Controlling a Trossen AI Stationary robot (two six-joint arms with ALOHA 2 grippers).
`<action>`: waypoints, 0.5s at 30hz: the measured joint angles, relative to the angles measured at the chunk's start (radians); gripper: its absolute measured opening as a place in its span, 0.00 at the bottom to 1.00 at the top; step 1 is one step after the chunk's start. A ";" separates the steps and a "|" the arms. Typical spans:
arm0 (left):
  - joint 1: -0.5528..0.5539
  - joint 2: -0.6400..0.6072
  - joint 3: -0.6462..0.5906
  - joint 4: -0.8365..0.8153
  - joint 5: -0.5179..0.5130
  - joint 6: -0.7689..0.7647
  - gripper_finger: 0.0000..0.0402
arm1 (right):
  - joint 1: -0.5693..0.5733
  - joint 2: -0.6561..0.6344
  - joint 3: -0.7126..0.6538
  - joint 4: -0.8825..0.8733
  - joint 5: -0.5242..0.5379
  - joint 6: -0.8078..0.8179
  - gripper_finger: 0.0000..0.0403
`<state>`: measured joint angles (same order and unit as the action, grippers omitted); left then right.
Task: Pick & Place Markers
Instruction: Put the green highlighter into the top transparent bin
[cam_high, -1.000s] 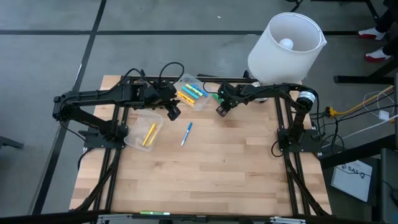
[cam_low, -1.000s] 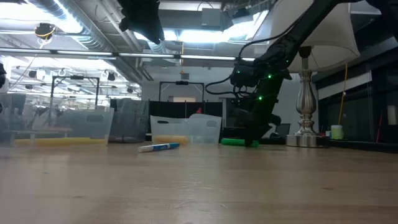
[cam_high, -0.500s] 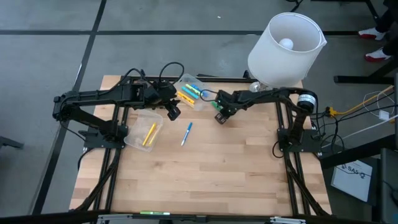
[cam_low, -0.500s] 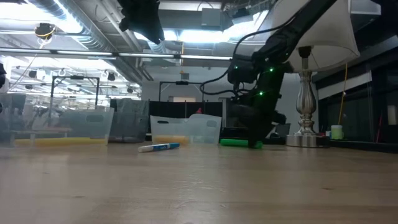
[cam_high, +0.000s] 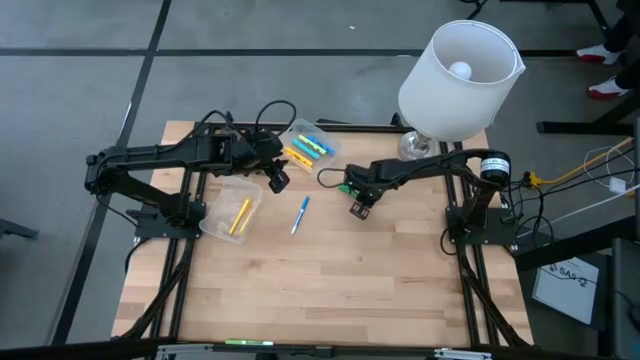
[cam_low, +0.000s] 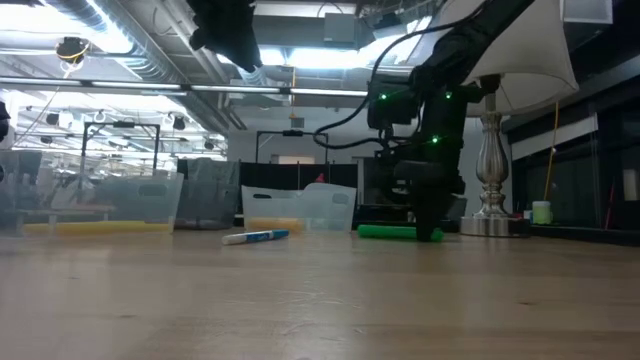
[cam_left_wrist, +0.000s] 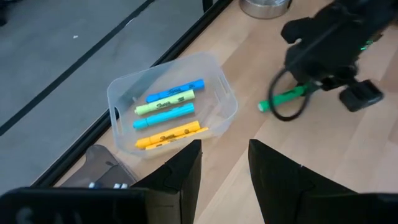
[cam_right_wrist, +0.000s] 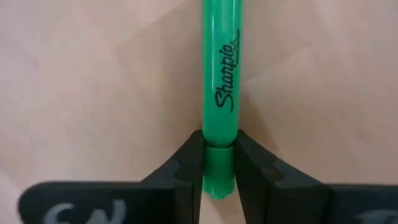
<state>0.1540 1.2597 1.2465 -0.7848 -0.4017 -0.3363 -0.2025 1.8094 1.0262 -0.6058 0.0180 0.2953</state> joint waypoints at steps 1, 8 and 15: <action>0.000 -0.003 0.000 -0.008 0.001 0.000 0.32 | 0.011 -0.004 -0.001 -0.001 -0.001 -0.006 0.17; 0.000 -0.038 0.000 -0.059 -0.005 -0.001 0.32 | 0.048 -0.054 -0.007 0.007 -0.084 -0.034 0.16; 0.000 -0.067 0.000 -0.061 -0.050 -0.001 0.32 | 0.057 -0.076 -0.007 0.085 -0.216 -0.045 0.16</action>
<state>0.1543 1.1927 1.2465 -0.8460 -0.4515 -0.3374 -0.1459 1.7332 1.0191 -0.5211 -0.1980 0.2507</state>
